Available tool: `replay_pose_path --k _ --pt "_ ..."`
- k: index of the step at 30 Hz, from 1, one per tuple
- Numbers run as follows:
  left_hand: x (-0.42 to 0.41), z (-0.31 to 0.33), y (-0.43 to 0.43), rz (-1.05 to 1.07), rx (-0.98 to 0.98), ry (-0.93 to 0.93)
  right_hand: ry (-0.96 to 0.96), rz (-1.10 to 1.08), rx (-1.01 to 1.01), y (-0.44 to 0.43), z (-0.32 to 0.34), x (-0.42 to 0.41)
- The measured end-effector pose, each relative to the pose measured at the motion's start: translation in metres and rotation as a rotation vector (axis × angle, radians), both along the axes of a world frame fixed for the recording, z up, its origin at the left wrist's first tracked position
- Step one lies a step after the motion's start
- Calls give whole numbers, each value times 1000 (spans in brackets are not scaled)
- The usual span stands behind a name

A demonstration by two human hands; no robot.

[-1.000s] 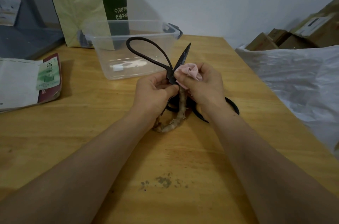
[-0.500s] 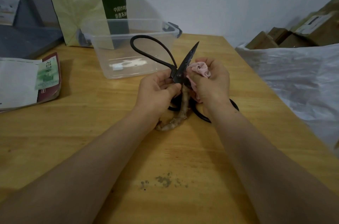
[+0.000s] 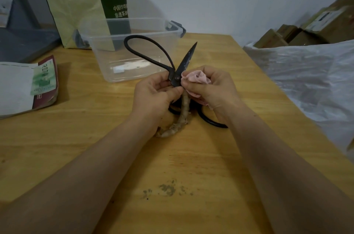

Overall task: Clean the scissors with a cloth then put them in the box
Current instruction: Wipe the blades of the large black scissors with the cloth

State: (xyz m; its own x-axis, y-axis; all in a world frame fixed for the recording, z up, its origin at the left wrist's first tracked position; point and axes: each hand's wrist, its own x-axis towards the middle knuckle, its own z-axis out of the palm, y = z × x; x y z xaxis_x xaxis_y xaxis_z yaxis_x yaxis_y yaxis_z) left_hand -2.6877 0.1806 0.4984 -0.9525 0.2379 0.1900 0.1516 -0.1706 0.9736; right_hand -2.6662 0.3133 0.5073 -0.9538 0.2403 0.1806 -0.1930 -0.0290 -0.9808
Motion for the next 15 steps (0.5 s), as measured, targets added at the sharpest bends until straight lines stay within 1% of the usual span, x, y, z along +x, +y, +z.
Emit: replay_pose_path --k 3,9,15 --pt "1 3 0 -12 24 -23 2 8 -15 2 0 -2" --pt "0 3 2 8 10 -51 -2 -5 0 3 -2 -4" --pt "-1 3 3 28 5 -90 -13 -46 76 8 -5 -6"
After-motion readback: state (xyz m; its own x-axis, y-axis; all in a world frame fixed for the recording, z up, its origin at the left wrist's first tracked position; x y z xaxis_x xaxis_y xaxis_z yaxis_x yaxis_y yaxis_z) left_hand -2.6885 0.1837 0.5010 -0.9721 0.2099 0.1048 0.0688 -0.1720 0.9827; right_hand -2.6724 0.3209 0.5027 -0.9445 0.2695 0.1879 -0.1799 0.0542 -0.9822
